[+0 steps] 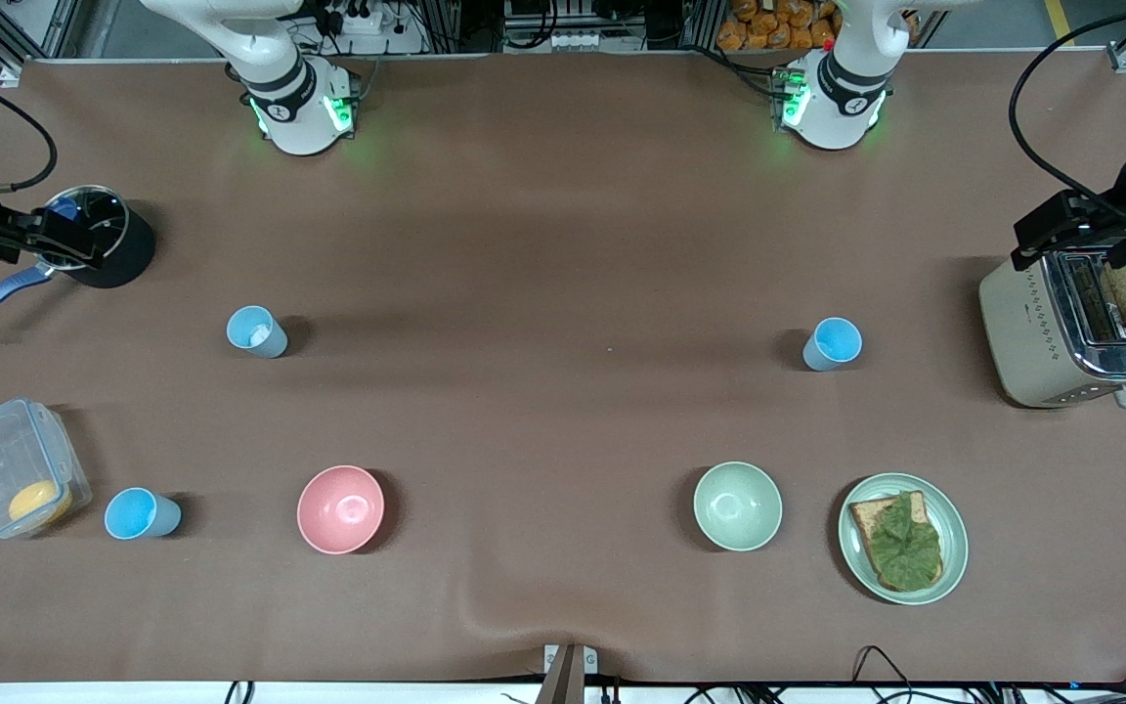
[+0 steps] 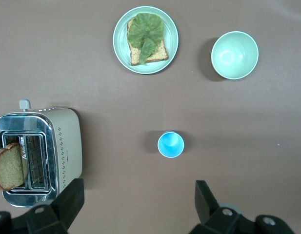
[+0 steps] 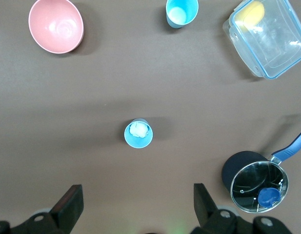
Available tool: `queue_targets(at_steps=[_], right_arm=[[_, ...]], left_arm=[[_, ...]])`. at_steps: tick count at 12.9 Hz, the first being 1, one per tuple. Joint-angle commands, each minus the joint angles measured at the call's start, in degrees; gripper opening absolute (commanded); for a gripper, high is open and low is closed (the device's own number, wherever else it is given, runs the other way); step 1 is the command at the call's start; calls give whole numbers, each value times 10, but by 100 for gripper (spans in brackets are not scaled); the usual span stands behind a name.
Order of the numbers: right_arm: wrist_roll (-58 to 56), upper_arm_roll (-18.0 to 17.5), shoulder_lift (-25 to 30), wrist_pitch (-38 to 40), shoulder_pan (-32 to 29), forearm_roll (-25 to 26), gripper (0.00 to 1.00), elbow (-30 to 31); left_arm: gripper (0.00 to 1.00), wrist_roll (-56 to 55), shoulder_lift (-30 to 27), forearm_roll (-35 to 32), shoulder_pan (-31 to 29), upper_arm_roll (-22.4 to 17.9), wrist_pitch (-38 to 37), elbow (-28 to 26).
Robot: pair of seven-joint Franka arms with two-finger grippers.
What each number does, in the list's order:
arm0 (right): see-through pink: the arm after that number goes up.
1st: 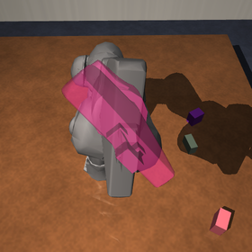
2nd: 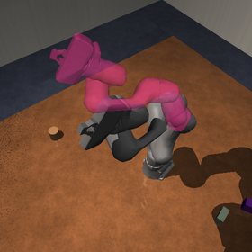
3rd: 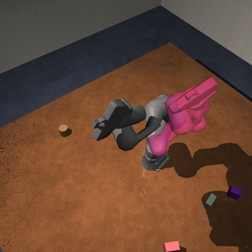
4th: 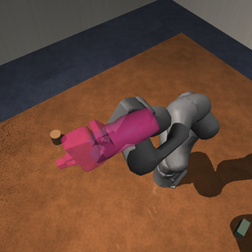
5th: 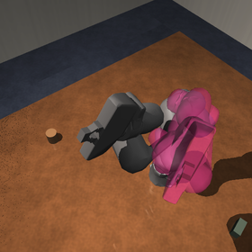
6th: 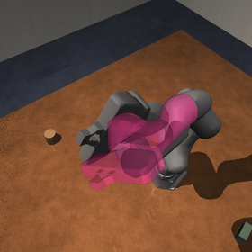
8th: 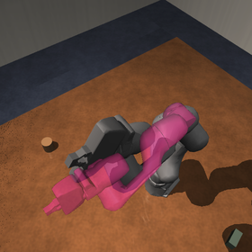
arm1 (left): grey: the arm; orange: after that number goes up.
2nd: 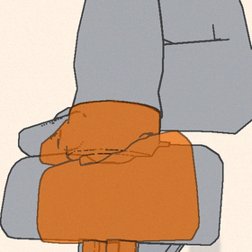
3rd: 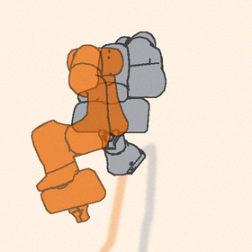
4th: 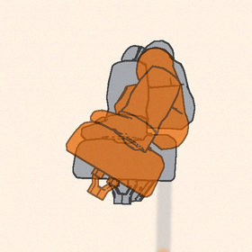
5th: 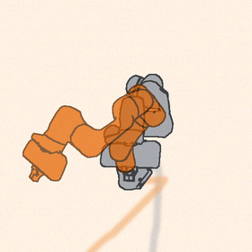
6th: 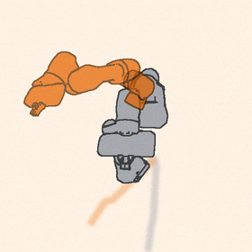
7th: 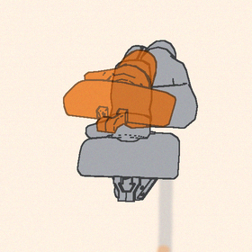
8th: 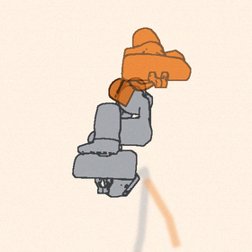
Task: Stack blue cups with both arms
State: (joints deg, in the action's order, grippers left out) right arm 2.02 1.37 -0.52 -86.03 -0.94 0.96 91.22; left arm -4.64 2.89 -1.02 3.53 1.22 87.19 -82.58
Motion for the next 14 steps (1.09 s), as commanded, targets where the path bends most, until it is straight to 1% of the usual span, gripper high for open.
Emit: queue_targets(at_steps=[1, 4, 10, 14], right_arm=[[2, -11, 3, 2, -12, -8, 100, 1], [9, -11, 3, 2, 5, -7, 100, 2], [9, -11, -6, -14, 6, -7, 100, 3], [4, -11, -8, -6, 2, -7, 100, 3]], left_arm=[[100, -8, -10, -11, -3, 3, -9, -4], [100, -9, -10, -11, -3, 2, -9, -4], [100, -12, -9, -14, 0, 2, -9, -4], [100, -10, -9, -11, -4, 2, -9, -4]])
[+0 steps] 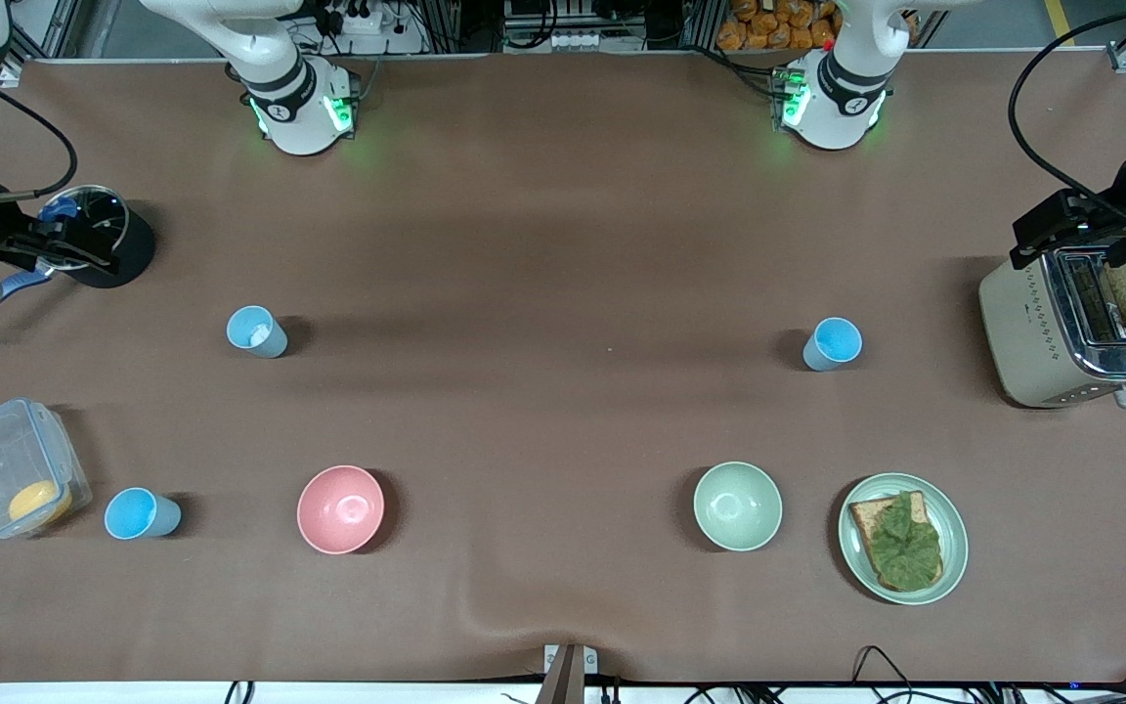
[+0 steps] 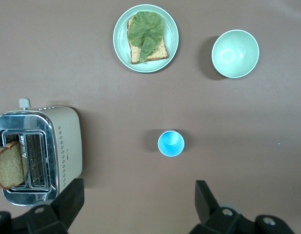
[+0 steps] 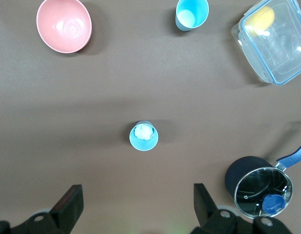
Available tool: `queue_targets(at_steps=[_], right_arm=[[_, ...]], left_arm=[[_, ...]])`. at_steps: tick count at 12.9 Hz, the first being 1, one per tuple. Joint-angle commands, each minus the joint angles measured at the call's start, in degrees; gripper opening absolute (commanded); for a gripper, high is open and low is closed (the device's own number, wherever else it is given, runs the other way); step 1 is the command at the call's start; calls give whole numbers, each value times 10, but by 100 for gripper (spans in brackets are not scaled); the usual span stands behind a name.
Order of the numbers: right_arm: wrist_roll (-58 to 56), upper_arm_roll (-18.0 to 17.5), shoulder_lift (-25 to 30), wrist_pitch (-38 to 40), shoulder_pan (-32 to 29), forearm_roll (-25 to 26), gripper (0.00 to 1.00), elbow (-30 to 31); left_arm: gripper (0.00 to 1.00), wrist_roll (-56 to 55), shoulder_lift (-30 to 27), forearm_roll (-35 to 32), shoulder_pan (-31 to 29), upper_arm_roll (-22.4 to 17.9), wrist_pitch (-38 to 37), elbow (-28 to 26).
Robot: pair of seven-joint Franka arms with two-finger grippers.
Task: Stack blue cups with both arms
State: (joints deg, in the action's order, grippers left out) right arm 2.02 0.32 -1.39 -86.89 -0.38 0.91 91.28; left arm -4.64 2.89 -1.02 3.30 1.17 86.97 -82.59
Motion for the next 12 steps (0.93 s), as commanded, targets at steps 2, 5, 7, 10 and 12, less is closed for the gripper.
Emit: queue_targets(at_steps=[2, 5, 7, 10, 12], right_arm=[[7, 0, -2, 9, -2, -5, 100, 6], [2, 3, -5, 28, -9, -5, 100, 4], [2, 3, -5, 29, -10, -5, 100, 4], [0, 2, -13, 27, -5, -4, 100, 5], [0, 0, -20, 28, -5, -10, 100, 2]], left_arm=[[100, -10, -9, -11, -1, 2, -7, -4], [100, -9, -9, -11, -1, 2, -7, -4], [100, -8, -9, -10, -2, 1, -7, -4], [100, -9, -9, -10, -2, 1, -7, -4], [100, -9, -9, -10, -2, 1, -7, -4]])
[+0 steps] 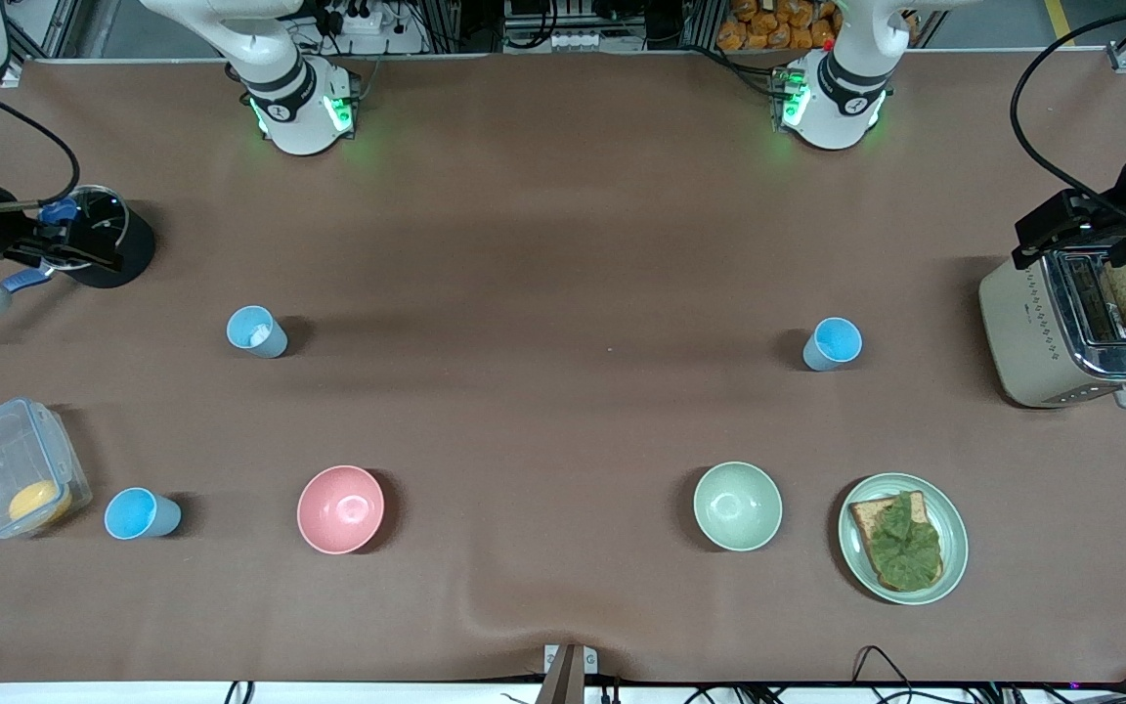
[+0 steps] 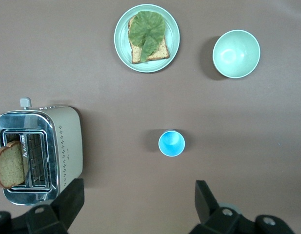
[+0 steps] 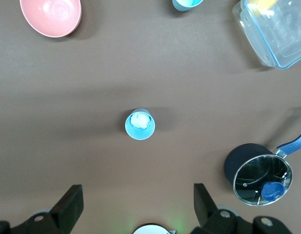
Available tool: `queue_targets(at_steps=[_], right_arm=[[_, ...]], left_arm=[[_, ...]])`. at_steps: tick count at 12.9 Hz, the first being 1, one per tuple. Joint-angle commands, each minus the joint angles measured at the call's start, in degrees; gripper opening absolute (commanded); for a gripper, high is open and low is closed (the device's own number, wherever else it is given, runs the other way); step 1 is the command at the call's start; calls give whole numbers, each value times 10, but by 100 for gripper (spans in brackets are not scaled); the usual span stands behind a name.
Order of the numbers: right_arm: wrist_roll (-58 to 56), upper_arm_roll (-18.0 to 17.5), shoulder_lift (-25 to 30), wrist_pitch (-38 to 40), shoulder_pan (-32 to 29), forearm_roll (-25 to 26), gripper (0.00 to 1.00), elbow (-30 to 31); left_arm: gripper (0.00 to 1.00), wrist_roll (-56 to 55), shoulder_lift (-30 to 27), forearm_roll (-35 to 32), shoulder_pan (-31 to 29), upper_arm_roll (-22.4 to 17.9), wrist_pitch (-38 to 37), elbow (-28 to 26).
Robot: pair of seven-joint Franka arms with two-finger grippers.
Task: Stack blue cups with both arms
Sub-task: 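Reach the right gripper down to the blue cup near the saucepan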
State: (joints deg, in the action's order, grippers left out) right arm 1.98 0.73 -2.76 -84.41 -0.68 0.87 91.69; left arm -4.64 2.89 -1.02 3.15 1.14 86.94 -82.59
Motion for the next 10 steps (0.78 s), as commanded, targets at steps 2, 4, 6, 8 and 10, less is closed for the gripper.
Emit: queue_targets(at_steps=[2, 4, 6, 8, 10], right_arm=[[0, -3, 1, 27, -5, -10, 100, -5], [0, -4, 13, 44, -3, -10, 100, -14], [0, -5, -1, 31, 1, -9, 100, -13], [-3, -6, -27, 18, 12, -9, 100, -13], [-3, -5, -33, -48, 9, 2, 100, -8]], left_arm=[[100, -8, -9, -10, -1, 2, -6, -4], [100, -8, -9, -10, 0, 1, -6, -4], [100, -9, -9, -10, 1, 2, -6, -4], [100, -8, -9, -9, 0, 2, -6, -3], [100, -9, -9, -10, 2, 4, -6, -3]])
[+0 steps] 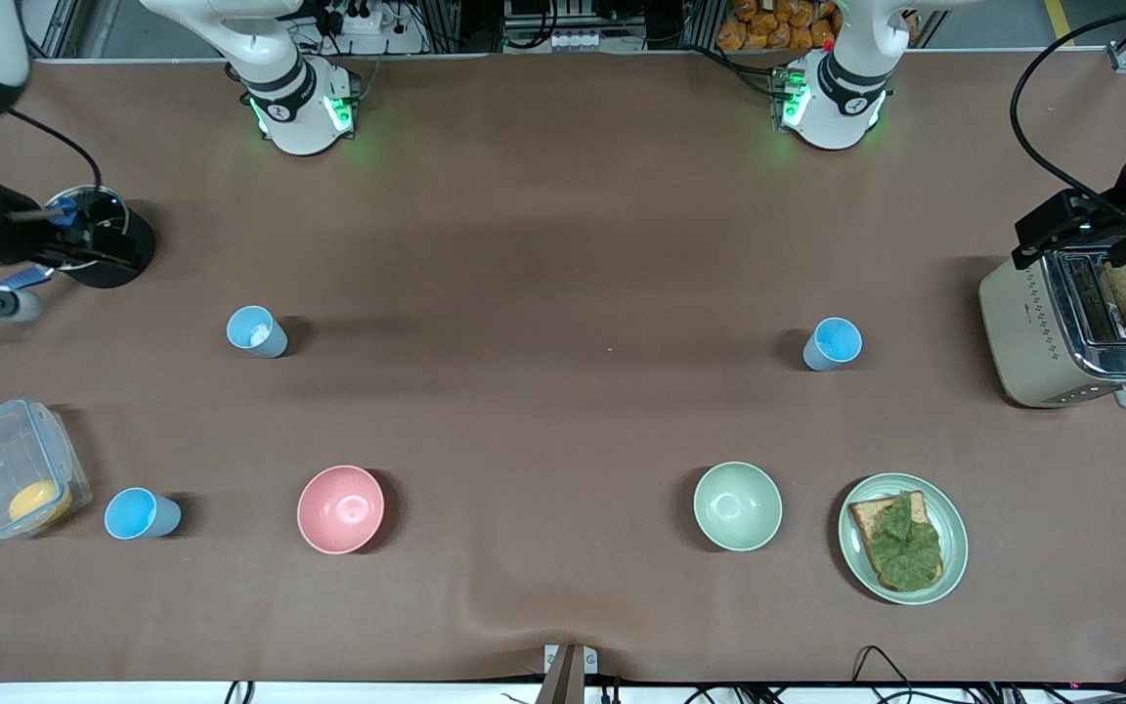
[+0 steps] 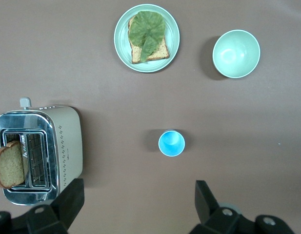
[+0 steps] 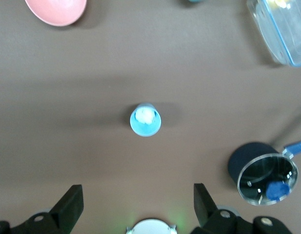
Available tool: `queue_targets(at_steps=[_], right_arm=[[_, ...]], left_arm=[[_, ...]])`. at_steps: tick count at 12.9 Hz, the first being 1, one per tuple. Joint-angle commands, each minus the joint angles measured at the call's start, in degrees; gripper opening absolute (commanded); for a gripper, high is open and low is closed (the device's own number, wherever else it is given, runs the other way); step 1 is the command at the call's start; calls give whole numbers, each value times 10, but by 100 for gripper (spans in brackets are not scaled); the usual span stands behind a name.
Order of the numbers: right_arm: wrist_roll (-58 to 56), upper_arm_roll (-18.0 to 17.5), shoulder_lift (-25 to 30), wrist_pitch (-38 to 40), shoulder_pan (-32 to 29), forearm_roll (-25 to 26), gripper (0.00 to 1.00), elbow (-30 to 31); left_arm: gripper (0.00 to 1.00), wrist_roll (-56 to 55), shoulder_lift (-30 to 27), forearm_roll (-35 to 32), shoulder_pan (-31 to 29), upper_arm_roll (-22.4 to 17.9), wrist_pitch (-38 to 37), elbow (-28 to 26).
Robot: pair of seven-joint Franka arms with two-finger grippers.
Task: Stack blue cups with both arms
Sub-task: 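Reach the right gripper down to the blue cup near the saucepan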
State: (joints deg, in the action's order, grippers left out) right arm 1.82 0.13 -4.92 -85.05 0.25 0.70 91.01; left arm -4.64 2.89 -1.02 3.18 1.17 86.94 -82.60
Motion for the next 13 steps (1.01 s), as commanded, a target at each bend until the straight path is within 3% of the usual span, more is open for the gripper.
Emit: queue_targets(at_steps=[1, 6, 9, 13], right_arm=[[-2, 3, -31, -71, -5, 4, 100, 14], [-15, 4, -73, -190, -25, 5, 100, 86], [-65, 3, -49, -266, -39, 4, 100, 198], [-77, 5, 5, -425, -40, 4, 100, 374]], left_arm=[[100, -8, -10, -10, 2, 3, -6, -3], [100, -9, -10, -11, 9, 4, -6, -3], [100, -9, -10, -11, 7, 12, -5, -2], [100, -9, -10, -10, 1, 10, -6, -3]])
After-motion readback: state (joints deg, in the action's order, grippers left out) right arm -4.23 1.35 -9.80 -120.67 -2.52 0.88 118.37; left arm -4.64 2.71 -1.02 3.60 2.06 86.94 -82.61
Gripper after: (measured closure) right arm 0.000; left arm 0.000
